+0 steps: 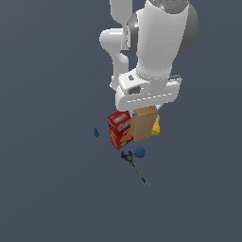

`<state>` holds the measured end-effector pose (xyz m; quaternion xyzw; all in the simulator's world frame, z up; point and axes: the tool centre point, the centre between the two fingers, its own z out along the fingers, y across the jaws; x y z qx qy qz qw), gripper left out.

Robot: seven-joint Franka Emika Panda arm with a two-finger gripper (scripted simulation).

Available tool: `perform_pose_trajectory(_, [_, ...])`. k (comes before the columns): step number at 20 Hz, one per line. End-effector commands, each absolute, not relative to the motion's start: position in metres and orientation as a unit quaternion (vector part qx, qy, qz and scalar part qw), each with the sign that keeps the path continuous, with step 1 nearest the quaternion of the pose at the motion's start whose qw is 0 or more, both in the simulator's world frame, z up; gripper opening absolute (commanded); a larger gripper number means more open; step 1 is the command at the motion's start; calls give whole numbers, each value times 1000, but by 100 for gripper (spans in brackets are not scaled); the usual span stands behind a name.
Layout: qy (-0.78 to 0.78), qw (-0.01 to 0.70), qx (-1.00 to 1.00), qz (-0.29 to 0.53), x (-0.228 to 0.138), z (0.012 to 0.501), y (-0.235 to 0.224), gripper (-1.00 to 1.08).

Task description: Pick up a designated object from a clutter of objects.

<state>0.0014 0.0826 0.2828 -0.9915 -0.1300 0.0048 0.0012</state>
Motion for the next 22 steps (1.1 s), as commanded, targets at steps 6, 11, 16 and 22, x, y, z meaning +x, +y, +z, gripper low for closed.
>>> perform_pose_trajectory(6, [-130, 2, -991, 0, -14, 359, 40, -100])
perform_pose_trajectory(11, [-130, 1, -992, 0, -21, 394, 18, -100])
perform_pose_trajectory(16, [-130, 1, -992, 0, -24, 416, 5, -100])
perform_pose_trajectory(22, [-130, 0, -992, 0, -24, 425, 0, -100])
